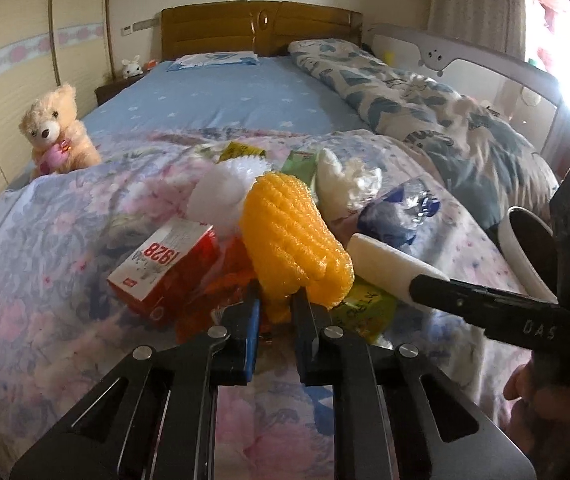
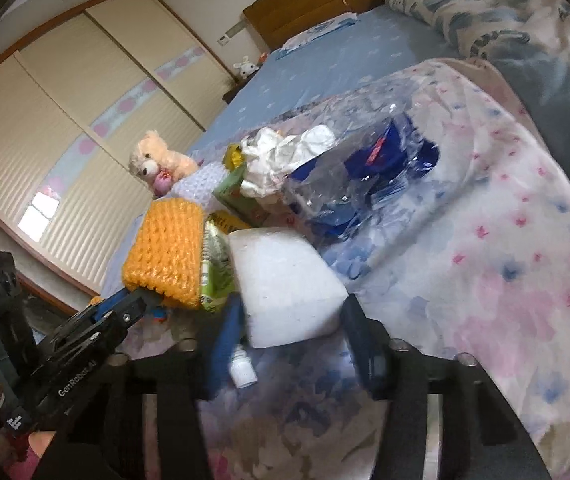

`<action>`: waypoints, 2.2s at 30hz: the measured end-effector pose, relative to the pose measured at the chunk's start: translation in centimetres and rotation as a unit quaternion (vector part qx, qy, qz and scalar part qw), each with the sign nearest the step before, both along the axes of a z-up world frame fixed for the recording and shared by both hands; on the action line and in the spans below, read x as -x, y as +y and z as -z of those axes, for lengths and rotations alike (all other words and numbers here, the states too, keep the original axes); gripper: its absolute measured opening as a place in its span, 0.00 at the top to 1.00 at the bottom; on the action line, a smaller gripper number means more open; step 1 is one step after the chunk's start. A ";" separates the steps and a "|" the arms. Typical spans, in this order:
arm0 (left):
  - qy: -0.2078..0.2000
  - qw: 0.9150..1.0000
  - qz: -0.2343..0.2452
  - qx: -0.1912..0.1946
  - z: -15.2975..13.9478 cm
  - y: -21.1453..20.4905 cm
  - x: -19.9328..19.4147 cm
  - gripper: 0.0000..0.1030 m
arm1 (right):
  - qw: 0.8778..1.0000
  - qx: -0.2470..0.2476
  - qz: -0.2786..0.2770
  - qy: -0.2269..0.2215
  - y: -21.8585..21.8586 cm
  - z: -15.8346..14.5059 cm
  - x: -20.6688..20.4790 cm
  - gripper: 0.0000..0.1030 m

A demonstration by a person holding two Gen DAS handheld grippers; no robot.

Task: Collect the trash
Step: 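Grasp the orange mesh sleeve with the left gripper while the right grasps the white foam block, then move both items over the black bin and open both grippers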

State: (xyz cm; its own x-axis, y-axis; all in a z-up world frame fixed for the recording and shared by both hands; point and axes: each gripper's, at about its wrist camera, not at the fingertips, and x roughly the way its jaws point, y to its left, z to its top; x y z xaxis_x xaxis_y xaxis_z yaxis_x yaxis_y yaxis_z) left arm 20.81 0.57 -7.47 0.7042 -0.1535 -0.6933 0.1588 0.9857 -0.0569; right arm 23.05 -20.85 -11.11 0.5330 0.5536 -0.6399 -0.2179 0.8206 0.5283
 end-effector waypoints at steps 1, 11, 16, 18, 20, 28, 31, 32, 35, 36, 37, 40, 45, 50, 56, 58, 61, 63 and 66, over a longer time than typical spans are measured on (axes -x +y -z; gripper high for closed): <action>-0.002 1.000 0.001 0.002 -0.1 -0.1 0.1 0.87 | 1.000 0.004 0.001 -0.007 0.0 -0.2 0.3 0.53; -0.007 0.999 0.041 0.031 -0.9 -2.9 2.3 0.88 | 0.999 0.012 0.036 -0.039 -3.3 -2.0 3.8 0.54; 0.002 0.997 0.068 0.037 -0.6 -5.4 3.4 0.88 | 0.996 0.017 0.069 -0.046 -6.1 -2.6 5.8 0.54; 0.003 0.996 0.078 0.037 -0.5 -6.3 3.7 0.88 | 0.996 0.019 0.079 -0.046 -7.1 -2.8 6.3 0.54; 0.005 0.995 0.089 0.037 -0.5 -7.3 3.9 0.88 | 0.994 0.022 0.091 -0.048 -8.0 -3.0 6.9 0.54; 0.012 0.992 0.121 0.039 -0.5 -10.6 4.4 0.88 | 0.990 0.033 0.126 -0.054 -11.2 -3.4 8.8 0.54; 0.013 0.990 0.133 0.038 -0.5 -12.0 4.6 0.88 | 0.988 0.039 0.138 -0.056 -12.3 -3.6 9.5 0.54; 0.013 0.990 0.136 0.039 -0.5 -12.4 4.6 0.88 | 0.987 0.041 0.142 -0.057 -12.7 -3.7 9.7 0.54; 0.015 0.988 0.147 0.039 -0.6 -13.7 4.7 0.88 | 0.985 0.048 0.156 -0.059 -13.7 -3.9 10.2 0.54; 0.016 0.988 0.150 0.039 -0.6 -14.0 4.7 0.88 | 0.984 0.049 0.160 -0.060 -14.1 -4.0 10.4 0.54; 0.017 0.987 0.155 0.039 -0.6 -14.5 4.7 0.88 | 0.983 0.050 0.166 -0.060 -14.6 -4.0 10.6 0.54; 0.019 0.985 0.166 0.038 -0.6 -15.7 4.7 0.88 | 0.981 0.052 0.177 -0.059 -15.8 -4.0 11.2 0.54; 0.021 0.982 0.182 0.037 -0.6 -17.3 4.7 0.88 | 0.977 0.055 0.198 -0.058 -17.6 -4.1 11.9 0.54; 0.021 0.980 0.197 0.035 -0.8 -19.0 4.8 0.88 | 0.973 0.064 0.215 -0.062 -19.1 -4.4 12.5 0.54; 0.021 0.976 0.213 0.035 -1.1 -20.9 4.7 0.88 | 0.967 0.074 0.236 -0.061 -20.8 -4.6 13.0 0.54; 0.023 0.975 0.218 0.035 -1.1 -21.6 4.5 0.88 | 0.965 0.076 0.242 -0.062 -21.4 -4.7 13.2 0.54; 0.027 0.973 0.226 0.034 -1.1 -22.7 4.3 0.88 | 0.963 0.080 0.249 -0.062 -22.1 -4.8 13.3 0.54; 0.028 0.972 0.229 0.033 -1.1 -23.2 4.3 0.88 | 0.962 0.082 0.252 -0.062 -22.4 -4.8 13.3 0.54; 0.029 0.971 0.235 0.031 -1.2 -24.1 4.2 0.88 | 0.960 0.085 0.259 -0.060 -23.0 -4.8 13.2 0.54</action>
State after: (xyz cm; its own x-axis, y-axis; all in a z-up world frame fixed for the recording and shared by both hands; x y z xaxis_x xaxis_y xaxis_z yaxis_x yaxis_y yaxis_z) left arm 16.61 -23.54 -6.30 0.5066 -0.4909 -0.7087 0.5853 0.7994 -0.1353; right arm 9.86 -43.88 -6.27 0.7842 0.0864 -0.6144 0.1921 0.9078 0.3728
